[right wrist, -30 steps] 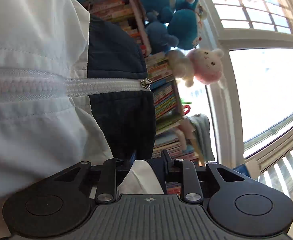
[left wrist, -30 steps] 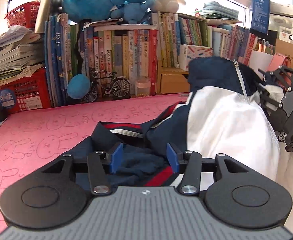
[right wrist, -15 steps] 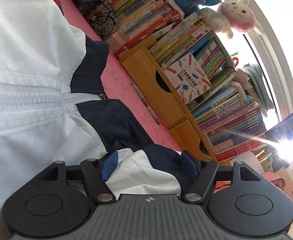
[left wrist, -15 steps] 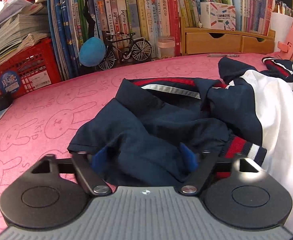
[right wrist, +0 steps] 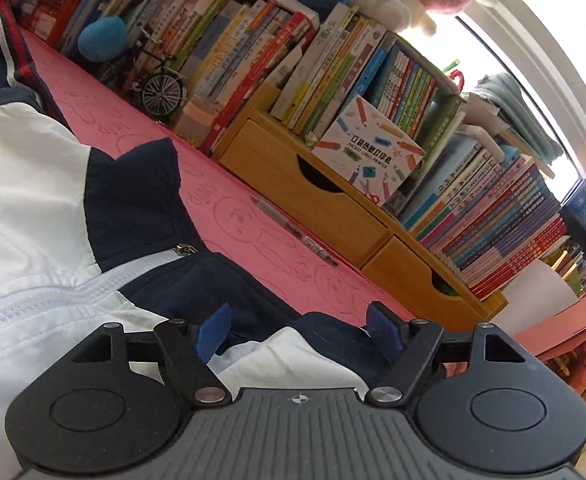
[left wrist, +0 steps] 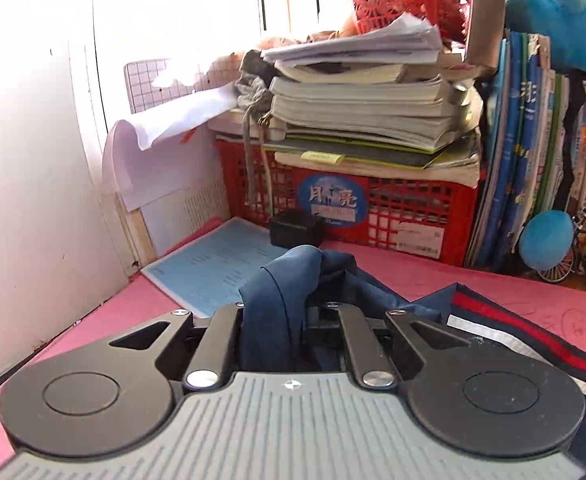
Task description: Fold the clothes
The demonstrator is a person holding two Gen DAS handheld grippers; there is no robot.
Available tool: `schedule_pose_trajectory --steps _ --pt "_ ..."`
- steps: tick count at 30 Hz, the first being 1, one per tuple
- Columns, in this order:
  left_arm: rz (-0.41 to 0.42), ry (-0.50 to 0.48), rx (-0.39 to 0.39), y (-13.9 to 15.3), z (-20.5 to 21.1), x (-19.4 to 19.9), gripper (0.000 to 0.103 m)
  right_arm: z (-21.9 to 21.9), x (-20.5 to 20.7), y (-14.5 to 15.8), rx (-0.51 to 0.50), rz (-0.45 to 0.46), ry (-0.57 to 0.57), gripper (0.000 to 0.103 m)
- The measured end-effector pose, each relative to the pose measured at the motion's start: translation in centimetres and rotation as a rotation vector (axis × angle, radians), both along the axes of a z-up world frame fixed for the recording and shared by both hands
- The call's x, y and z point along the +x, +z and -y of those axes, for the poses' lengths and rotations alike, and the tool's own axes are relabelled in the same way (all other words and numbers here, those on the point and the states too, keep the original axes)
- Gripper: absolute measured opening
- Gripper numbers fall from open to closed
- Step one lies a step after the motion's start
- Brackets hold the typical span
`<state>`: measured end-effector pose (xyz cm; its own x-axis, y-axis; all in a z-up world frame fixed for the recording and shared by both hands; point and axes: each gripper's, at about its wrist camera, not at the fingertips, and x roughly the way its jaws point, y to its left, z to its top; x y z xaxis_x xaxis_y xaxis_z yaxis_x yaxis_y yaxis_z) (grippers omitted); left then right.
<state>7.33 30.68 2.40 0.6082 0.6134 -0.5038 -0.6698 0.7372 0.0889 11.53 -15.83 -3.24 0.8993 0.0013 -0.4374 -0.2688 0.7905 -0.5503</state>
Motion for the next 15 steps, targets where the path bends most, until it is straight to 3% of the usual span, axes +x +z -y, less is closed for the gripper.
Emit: schedule_pose_trajectory --steps 2,4,7,11,15 --pt "-0.028 0.018 -0.03 -1.1 -0.7 0.2 0.016 1.8 -0.6 2.1 0.148 -0.049 0.022 0.08" --pt "-0.056 0.035 -0.057 -2.2 -1.4 0.4 0.016 4.4 -1.3 4.6 0.317 -0.091 0.028 0.098" --pt "-0.072 0.052 -0.02 -3.5 -1.6 1.1 0.014 11.0 -1.4 7.8 0.505 -0.044 -0.077 0.103" --pt "-0.064 0.125 -0.036 -3.7 -2.8 2.4 0.01 17.4 2.0 6.0 0.401 -0.045 -0.355 0.103" --pt "-0.07 0.18 0.067 -2.5 -4.0 3.5 0.009 19.4 5.3 2.2 0.488 -0.246 -0.386 0.103"
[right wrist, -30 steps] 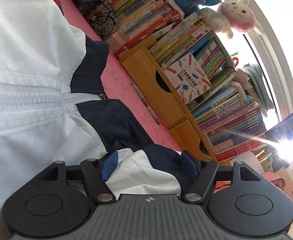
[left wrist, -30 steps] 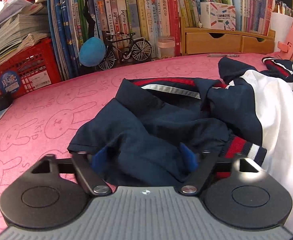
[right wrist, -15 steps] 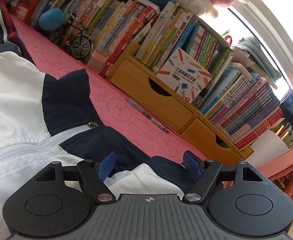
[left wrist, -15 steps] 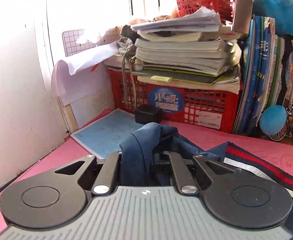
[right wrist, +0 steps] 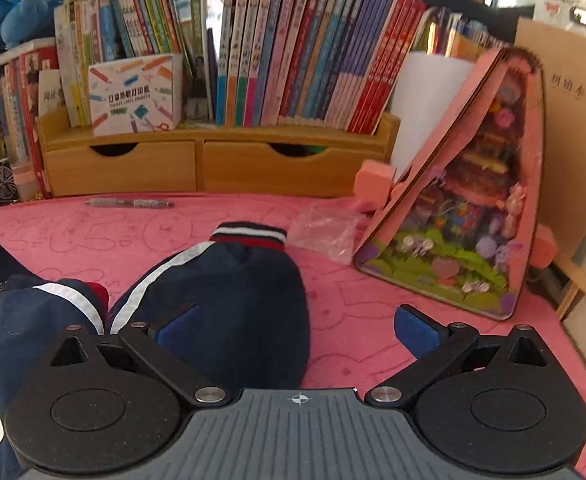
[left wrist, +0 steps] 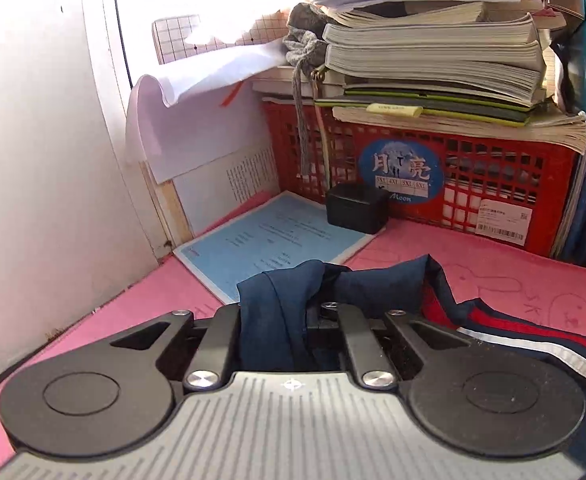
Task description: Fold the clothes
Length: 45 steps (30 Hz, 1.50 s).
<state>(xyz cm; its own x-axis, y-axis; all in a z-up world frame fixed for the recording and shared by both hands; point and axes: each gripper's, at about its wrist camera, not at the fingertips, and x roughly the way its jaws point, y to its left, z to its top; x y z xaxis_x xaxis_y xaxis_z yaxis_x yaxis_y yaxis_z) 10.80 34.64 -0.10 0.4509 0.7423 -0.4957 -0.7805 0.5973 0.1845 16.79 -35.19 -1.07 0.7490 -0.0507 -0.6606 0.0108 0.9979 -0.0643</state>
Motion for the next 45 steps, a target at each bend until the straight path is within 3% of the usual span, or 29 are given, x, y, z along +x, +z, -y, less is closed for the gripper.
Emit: schedule_pose_trajectory --steps 3,4,5,6,7,8,11,15,18,20,21,22,23,24,25,26,28,31,32,33,35,37,39,43,45 --pt "-0.003 0.058 0.062 1.4 -1.4 0.3 0.009 -1.5 2.1 -2.4 0.05 -0.09 0.016 0.103" --pt "-0.004 0.079 0.078 1.8 -1.9 0.4 0.009 -2.1 2.8 -3.0 0.064 -0.115 0.021 0.099" --pt "-0.013 0.1 0.089 2.0 -2.6 0.5 0.009 -2.5 3.1 -3.4 0.088 -0.118 0.025 0.086" --pt "-0.022 0.121 0.1 2.1 -3.2 0.6 0.009 -3.3 3.3 -3.5 0.101 -0.125 0.029 0.032" --pt "-0.032 0.141 0.11 2.3 -3.8 0.8 0.009 -4.1 3.3 -3.2 0.049 -0.102 0.011 0.011" --pt "-0.04 0.16 0.119 2.4 -4.5 0.9 0.009 -4.8 3.0 -2.6 0.001 -0.068 0.027 0.008" --pt "-0.039 0.175 0.092 2.1 -5.9 0.8 0.009 -5.0 1.6 1.3 -0.171 0.106 -0.038 0.006" --pt "-0.061 0.155 0.076 0.9 -6.2 1.3 0.009 -0.8 0.7 6.9 -0.425 0.318 -0.316 0.006" --pt "-0.156 0.087 0.078 -0.7 -5.5 2.2 0.013 3.2 1.1 7.4 -0.45 0.232 -0.415 0.009" --pt "-0.234 0.023 0.095 -1.5 -4.5 2.5 0.025 3.6 1.0 6.0 -0.496 0.144 -0.409 0.011" --pt "-0.273 -0.014 0.11 -1.8 -3.9 2.5 0.035 3.2 0.8 5.1 -0.542 0.111 -0.383 0.024" --pt "-0.305 -0.058 0.12 -1.9 -3.2 2.2 0.044 2.6 0.6 4.2 -0.582 0.091 -0.352 0.055" --pt "-0.325 -0.105 0.127 -1.8 -2.5 1.7 0.05 1.8 0.3 3.6 -0.608 0.093 -0.32 0.073" --pt "-0.334 -0.15 0.132 -1.4 -1.8 1.1 0.065 0.7 -0.3 3.3 -0.614 0.116 -0.274 0.092" --pt "-0.336 -0.195 0.135 -0.9 -1.1 0.3 0.078 -0.3 -0.8 3.3 -0.602 0.134 -0.226 0.093" --pt "-0.335 -0.255 0.132 -0.4 -0.2 -0.5 0.082 -1.3 -1.2 3.4 -0.575 0.144 -0.184 0.093" --pt "-0.337 -0.384 0.126 0.7 1.7 -2.1 0.083 -4.1 -1.6 4.2 -0.4 0.175 0.014 0.097" --pt "-0.369 -0.686 0.185 1.8 7.8 -4.3 0.083 -8.5 -1.2 3.9 -0.134 0.158 0.301 0.103" --pt "-0.372 -0.775 0.201 2.2 9.9 -4.9 0.083 -10.9 -0.6 3.2 -0.063 0.129 0.384 0.103" --pt "-0.353 -0.856 0.17 2.8 12.1 -5.1 0.084 -13.3 0.0 2.5 0.009 0.099 0.466 0.103" --pt "-0.289 -1.026 0.065 3.4 16.0 -5.0 0.084 -17.2 0.0 1.1 0.06 0.056 0.584 0.092" --pt "-0.234 -1.173 -0.029 3.3 19.7 -4.4 0.086 -21.1 -1.1 0.0 0.063 0.024 0.695 0.033" --pt "-0.21 -1.291 -0.103 2.3 23.1 -3.2 0.086 -23.1 -2.4 -0.8 -0.008 0.015 0.763 0.029" --pt "-0.278 -1.308 -0.078 -2.7 27.4 1.3 0.085 -23.7 -2.5 -3.1 -0.151 -0.034 0.774 0.021" --pt "-0.264 -1.251 -0.116 -4.2 27.0 3.5 0.089 -23.1 -0.9 -2.9 -0.097 -0.035 0.764 0.021"
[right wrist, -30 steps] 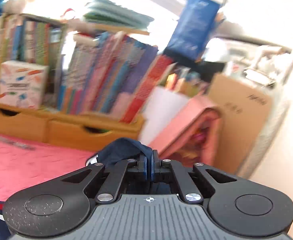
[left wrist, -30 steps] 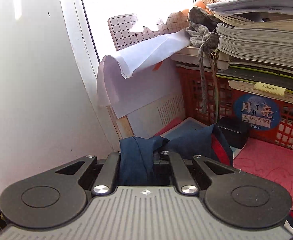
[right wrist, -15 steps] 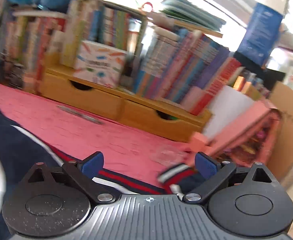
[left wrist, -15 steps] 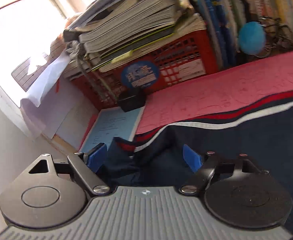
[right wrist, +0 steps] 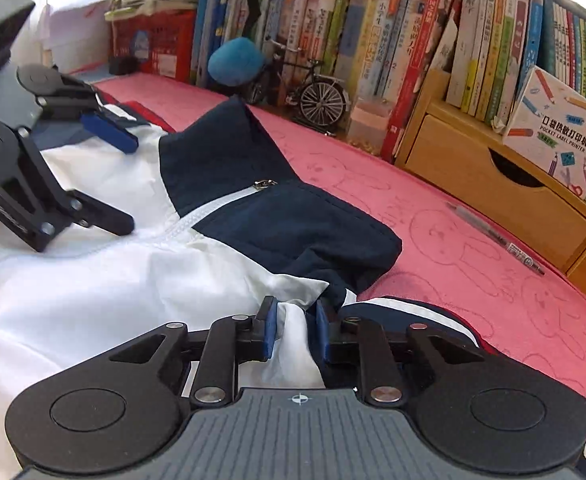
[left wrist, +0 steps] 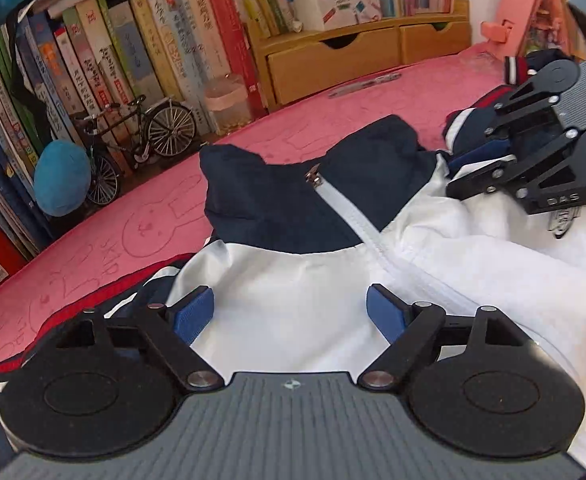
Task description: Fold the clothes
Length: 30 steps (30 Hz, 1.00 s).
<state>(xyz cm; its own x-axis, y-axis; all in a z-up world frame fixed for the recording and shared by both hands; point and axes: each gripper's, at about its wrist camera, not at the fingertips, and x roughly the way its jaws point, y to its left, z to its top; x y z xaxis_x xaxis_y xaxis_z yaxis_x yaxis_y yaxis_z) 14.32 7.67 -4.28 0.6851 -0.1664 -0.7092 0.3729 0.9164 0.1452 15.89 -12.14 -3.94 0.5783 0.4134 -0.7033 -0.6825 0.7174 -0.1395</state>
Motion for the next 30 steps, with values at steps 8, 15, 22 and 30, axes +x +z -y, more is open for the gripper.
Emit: schedule_pose_trajectory --steps 8,15,22,30 --pt "0.075 0.233 -0.06 -1.9 -1.8 6.8 0.103 -1.1 7.7 -1.1 0.024 0.074 -0.153 0.026" --pt "0.12 0.302 -0.034 0.1 -0.8 4.9 0.094 2.7 2.6 2.6 0.1 0.233 -0.259 0.076" --pt "0.07 0.242 -0.154 0.4 -1.6 -2.5 0.094 19.9 -2.0 4.3 -0.068 0.446 -0.909 0.103" --pt "0.056 0.278 -0.159 -1.5 -1.6 -5.2 0.1 31.4 3.8 -0.3 0.058 0.037 -1.042 0.009"
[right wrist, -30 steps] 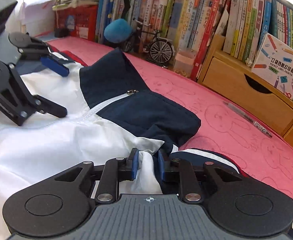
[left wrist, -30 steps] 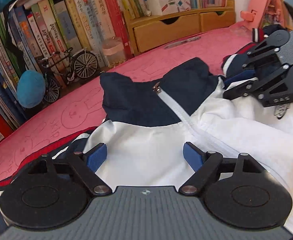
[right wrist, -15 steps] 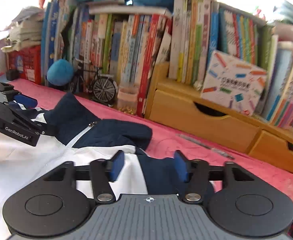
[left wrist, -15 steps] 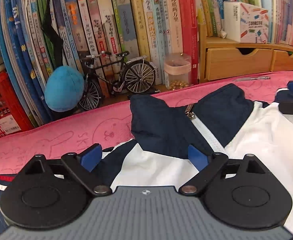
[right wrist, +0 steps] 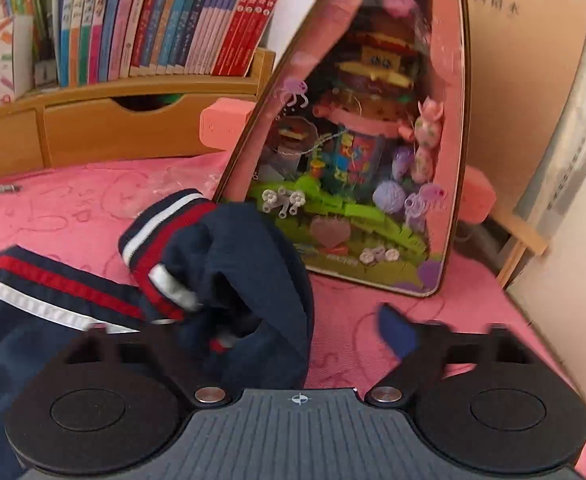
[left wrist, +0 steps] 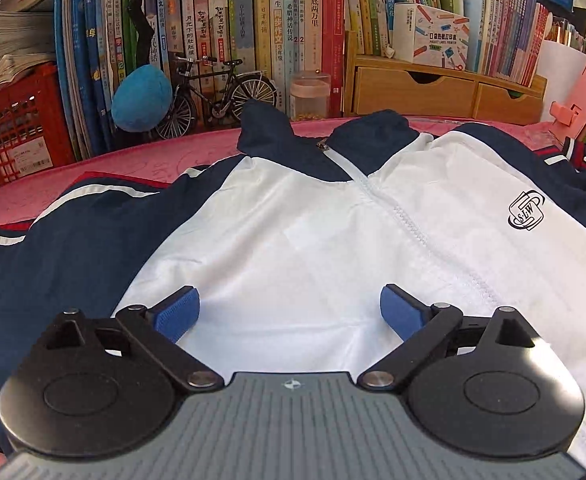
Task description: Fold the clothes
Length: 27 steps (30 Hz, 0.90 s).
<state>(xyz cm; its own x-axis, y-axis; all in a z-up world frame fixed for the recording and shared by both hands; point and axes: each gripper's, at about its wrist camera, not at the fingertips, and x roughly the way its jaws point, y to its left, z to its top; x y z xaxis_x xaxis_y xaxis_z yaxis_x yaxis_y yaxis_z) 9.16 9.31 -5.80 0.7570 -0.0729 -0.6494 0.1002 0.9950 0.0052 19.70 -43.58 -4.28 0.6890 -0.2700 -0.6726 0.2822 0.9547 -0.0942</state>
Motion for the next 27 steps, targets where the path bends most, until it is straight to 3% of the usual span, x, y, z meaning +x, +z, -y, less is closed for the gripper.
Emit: schedule_pose_trajectory --steps 1,5,8,10,14,15,17,18,19,21,23,25,27 --pt "-0.001 0.001 0.0 0.0 0.0 0.1 0.101 0.5 -0.6 0.7 0.045 0.027 -0.058 0.01" --pt "-0.004 0.0 0.001 -0.2 -0.3 0.2 0.102 -1.6 -5.9 5.2 -0.307 0.335 -0.132 0.009" --pt "-0.005 -0.011 0.001 -0.3 -0.4 0.2 0.103 -1.5 -9.0 6.7 -0.394 0.534 -0.293 0.013" --pt "-0.005 -0.013 0.005 -0.3 -0.5 0.2 0.103 -0.8 -8.6 6.0 -0.407 0.52 -0.39 0.024" --pt "-0.006 -0.014 0.001 -0.4 -0.6 0.3 0.103 1.8 -4.9 2.1 -0.308 0.028 -0.392 0.047" --pt "-0.006 -0.014 0.001 -0.4 -0.7 0.3 0.103 1.6 -5.3 1.5 -0.263 -0.008 -0.38 0.051" --pt "-0.006 -0.014 0.001 -0.4 -0.7 0.3 0.103 0.0 -7.7 1.8 -0.214 0.07 -0.356 0.069" --pt "-0.007 -0.014 0.0 -0.4 -0.8 0.3 0.103 -1.3 -8.6 2.6 -0.205 0.12 -0.326 0.088" --pt "-0.007 -0.014 -0.001 -0.4 -0.8 0.3 0.103 -2.6 -9.4 3.4 -0.195 0.169 -0.296 0.099" --pt "-0.007 -0.014 -0.001 -0.4 -0.8 0.4 0.103 -6.1 -9.9 5.3 -0.162 0.249 -0.116 0.098" --pt "-0.007 -0.014 0.0 -0.4 -0.7 0.4 0.103 -9.7 -10.0 6.8 -0.077 0.291 0.126 0.088" --pt "-0.007 -0.014 0.0 -0.4 -0.7 0.4 0.103 -14.3 -9.0 6.7 0.06 0.227 0.355 0.044" --pt "-0.007 -0.014 -0.001 -0.4 -0.8 0.4 0.103 -18.8 -7.4 5.6 0.186 0.13 0.546 0.027"
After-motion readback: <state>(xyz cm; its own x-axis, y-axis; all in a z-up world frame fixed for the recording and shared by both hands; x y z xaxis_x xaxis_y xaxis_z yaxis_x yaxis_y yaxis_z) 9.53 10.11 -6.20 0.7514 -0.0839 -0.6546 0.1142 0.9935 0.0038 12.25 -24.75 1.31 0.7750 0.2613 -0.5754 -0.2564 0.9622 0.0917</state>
